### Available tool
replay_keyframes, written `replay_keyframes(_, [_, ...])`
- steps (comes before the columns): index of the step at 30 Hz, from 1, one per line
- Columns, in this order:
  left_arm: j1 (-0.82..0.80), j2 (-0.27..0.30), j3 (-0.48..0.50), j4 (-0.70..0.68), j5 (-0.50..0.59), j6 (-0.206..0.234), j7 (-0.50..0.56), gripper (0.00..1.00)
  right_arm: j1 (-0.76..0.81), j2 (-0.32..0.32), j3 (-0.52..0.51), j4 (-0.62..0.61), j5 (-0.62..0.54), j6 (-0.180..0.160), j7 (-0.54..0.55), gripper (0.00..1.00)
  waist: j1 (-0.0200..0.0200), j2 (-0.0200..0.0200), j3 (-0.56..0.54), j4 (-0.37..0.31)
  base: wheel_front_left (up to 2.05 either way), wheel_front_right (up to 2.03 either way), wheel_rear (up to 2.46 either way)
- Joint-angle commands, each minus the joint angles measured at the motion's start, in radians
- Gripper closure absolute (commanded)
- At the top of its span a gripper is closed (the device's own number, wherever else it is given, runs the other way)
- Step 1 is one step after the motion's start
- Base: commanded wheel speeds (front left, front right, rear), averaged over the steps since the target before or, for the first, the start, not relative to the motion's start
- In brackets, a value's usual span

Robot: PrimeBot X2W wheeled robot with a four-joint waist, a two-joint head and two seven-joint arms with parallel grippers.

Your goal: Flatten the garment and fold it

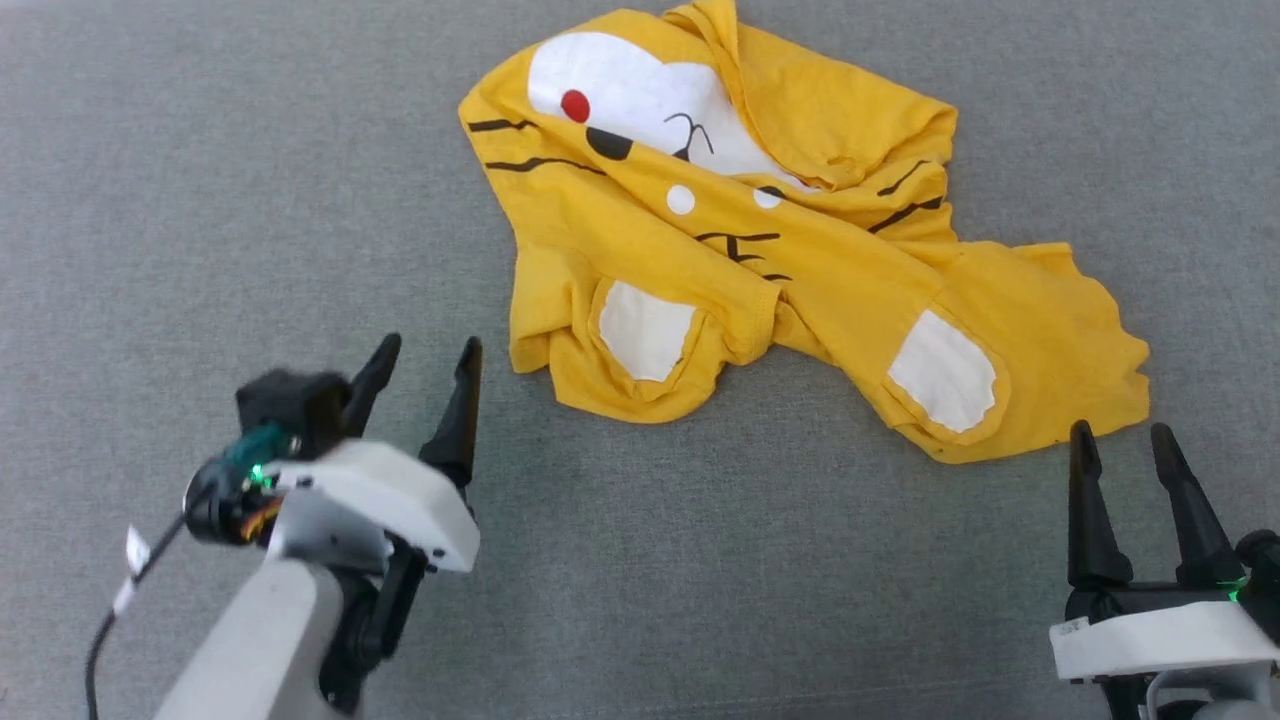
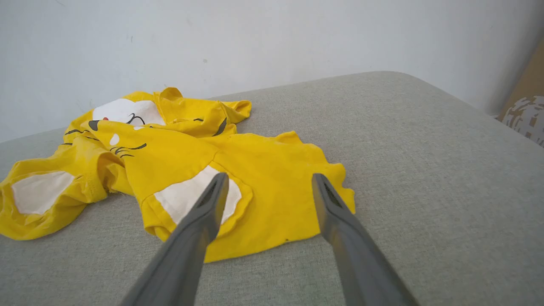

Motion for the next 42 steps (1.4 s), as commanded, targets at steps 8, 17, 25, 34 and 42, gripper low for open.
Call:
replay_keyframes(8, [-0.192,0.054,-0.085,0.104,-0.025,-0.056,0.315,0.00,-0.024,0.002,0.010,0.013,0.023,-0.001,-0.005,0.00,0.0000,0.0000,0.049,-0.050,0.00,0.00,0.00])
replay_keyframes(17, [-0.261,0.049,-0.125,0.178,-0.028,-0.076,0.401,0.00,-0.039,0.002,0.006,0.016,0.033,-0.001,-0.005,0.00,0.0000,0.0000,0.079,-0.080,0.00,0.00,0.00])
replay_keyframes(25, [-0.276,0.036,-0.117,0.219,-0.057,-0.099,0.376,1.00,-0.042,0.002,-0.006,0.015,0.029,-0.001,-0.005,0.00,0.0000,0.0000,0.073,-0.078,0.00,0.00,0.00])
replay_keyframes(34, [-0.128,0.046,-0.023,0.033,-0.183,-0.081,0.349,1.00,-0.033,0.002,-0.007,0.019,0.029,-0.001,-0.005,0.00,0.0000,0.0000,0.043,-0.060,0.00,0.00,0.00])
replay_keyframes(42, [0.184,0.186,0.162,-0.139,-0.217,0.059,0.330,1.00,-0.014,0.002,-0.016,0.025,0.028,-0.001,-0.005,0.00,0.0000,0.0000,0.034,-0.038,0.00,0.00,0.00])
